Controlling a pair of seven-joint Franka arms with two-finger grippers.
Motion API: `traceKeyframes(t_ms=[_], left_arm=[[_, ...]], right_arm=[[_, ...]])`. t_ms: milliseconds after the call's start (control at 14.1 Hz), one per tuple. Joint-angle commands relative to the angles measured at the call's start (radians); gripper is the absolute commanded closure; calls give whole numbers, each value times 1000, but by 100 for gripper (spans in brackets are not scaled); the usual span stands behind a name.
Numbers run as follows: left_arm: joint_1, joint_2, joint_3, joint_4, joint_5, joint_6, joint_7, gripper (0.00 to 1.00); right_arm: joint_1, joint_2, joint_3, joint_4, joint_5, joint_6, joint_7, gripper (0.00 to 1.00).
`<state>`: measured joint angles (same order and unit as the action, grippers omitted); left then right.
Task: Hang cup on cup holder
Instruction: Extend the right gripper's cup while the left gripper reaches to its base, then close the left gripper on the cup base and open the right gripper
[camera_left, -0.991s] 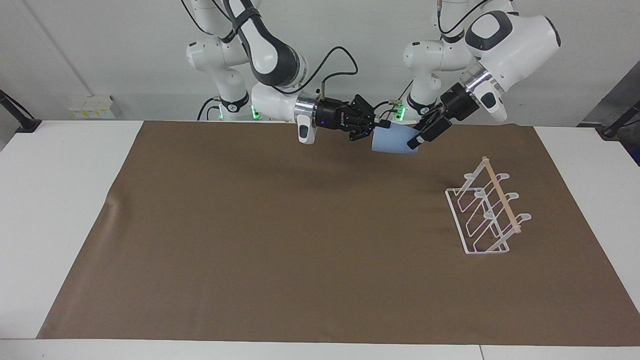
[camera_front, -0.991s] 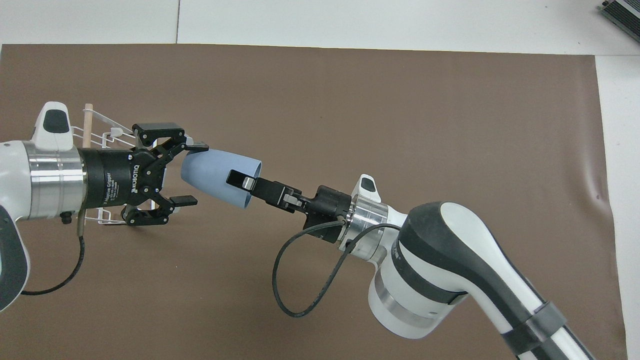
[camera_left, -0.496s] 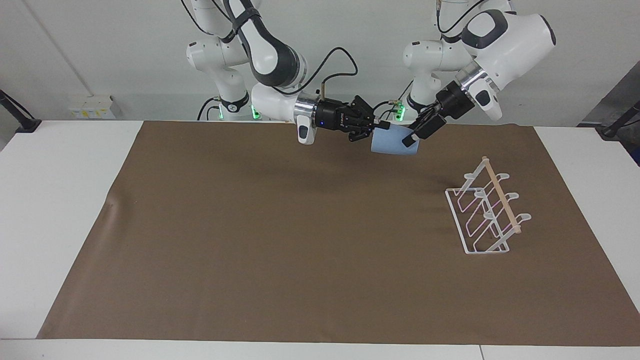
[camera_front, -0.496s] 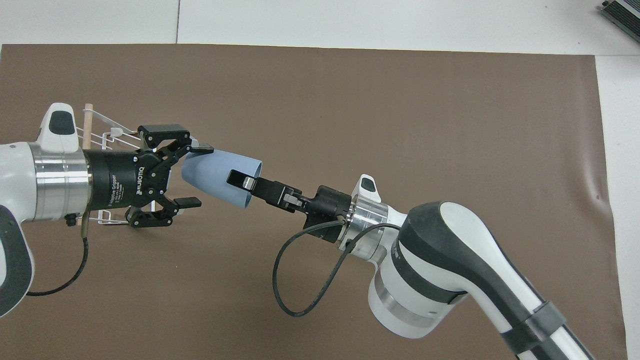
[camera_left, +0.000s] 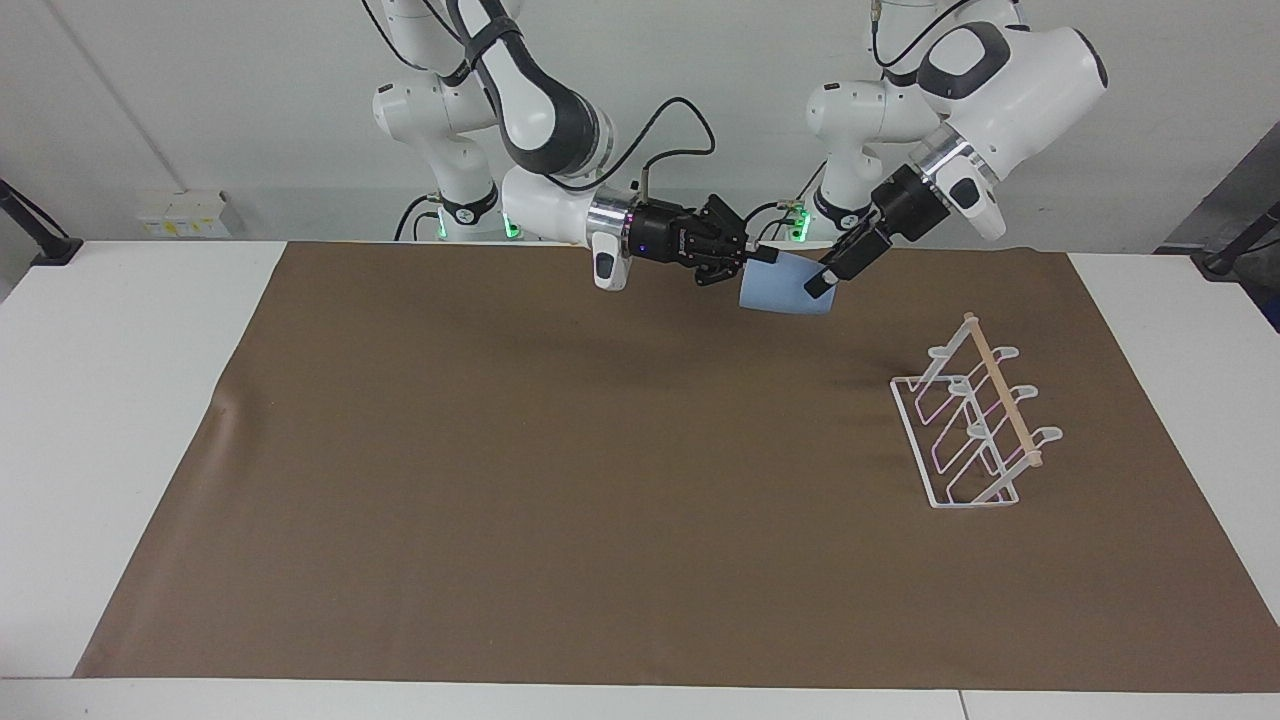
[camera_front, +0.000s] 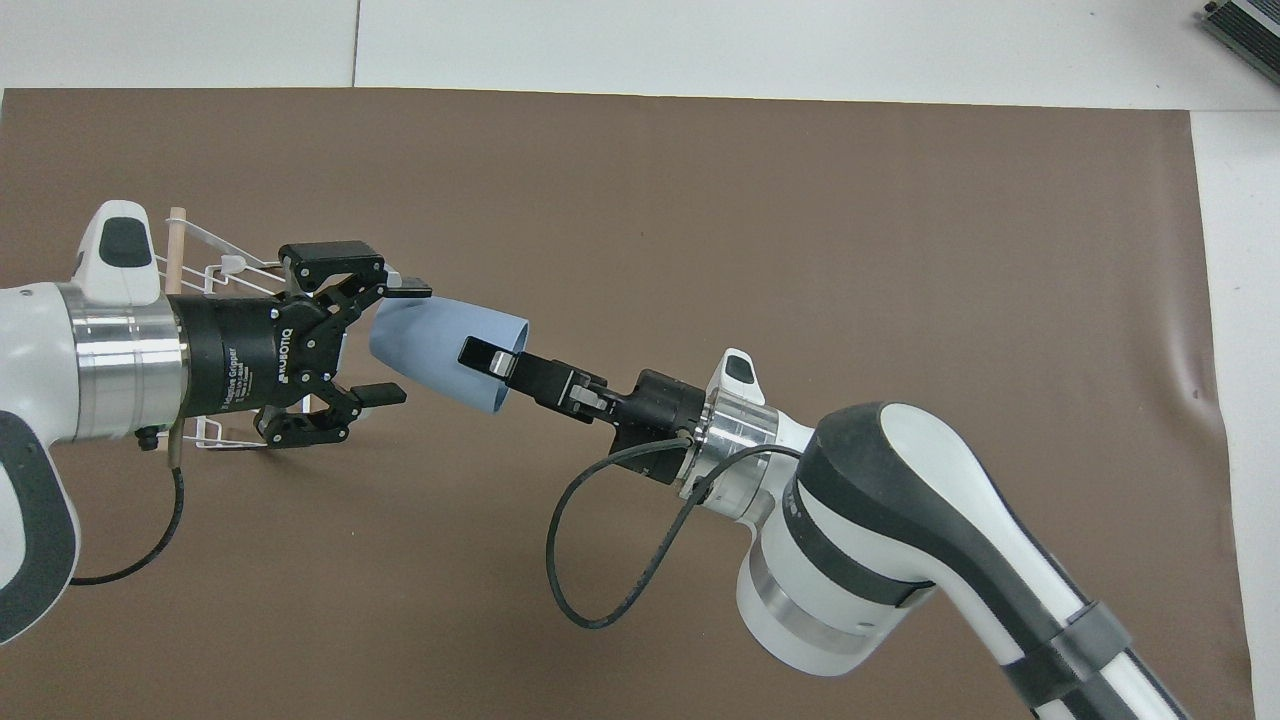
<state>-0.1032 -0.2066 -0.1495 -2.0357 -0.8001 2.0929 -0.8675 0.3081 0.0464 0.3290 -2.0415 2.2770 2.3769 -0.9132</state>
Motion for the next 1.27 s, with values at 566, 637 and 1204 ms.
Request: traceKeyframes(t_ms=[566, 637, 1204], left_arm=[[-38, 9, 5, -12, 30, 21, -7, 100], [-38, 9, 5, -12, 30, 19, -11, 100], [-26, 7, 5, -14, 27, 13, -21, 100]], right_arm=[[-1, -2, 4, 4, 30, 21, -4, 100], [-1, -2, 4, 4, 30, 25, -4, 100], [34, 13, 5, 61, -22, 250, -4, 0]])
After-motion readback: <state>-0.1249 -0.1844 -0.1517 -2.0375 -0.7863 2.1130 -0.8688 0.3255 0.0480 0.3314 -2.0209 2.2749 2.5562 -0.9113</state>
